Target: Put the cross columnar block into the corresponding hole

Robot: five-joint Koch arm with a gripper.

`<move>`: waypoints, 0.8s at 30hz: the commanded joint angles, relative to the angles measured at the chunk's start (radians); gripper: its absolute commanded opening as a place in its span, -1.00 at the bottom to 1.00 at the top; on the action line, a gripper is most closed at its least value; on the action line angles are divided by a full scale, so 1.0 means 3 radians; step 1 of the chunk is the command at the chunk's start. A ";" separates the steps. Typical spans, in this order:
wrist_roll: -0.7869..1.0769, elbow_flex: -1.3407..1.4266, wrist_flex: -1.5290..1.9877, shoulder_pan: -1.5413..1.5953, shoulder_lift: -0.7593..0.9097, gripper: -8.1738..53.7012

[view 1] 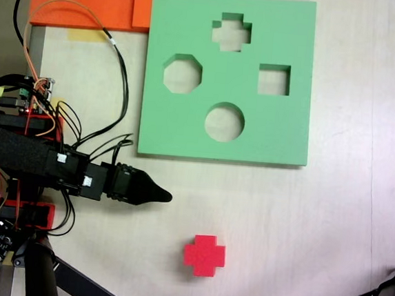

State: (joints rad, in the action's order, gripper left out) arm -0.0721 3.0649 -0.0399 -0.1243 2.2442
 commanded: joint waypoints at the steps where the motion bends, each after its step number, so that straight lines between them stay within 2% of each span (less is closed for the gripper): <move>1: -0.0066 0.0235 0.0097 -0.0056 0.0245 0.37; 9: -0.1207 0.0235 0.0107 -0.0394 0.0245 0.37; 12: -0.2173 0.0235 -0.0092 -0.0430 0.0245 0.35; 15: -0.3175 0.0102 -0.0128 -0.0440 0.0245 0.24; 18: -0.3743 -0.0389 0.0562 -0.0435 0.0245 0.23; 21: -0.4310 -0.1416 0.2015 -0.0435 0.0245 0.22; 24: -0.4535 -0.2199 0.2950 -0.0435 0.0245 0.10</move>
State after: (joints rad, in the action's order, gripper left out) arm -1.3975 2.4452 0.7332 -0.2439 2.2442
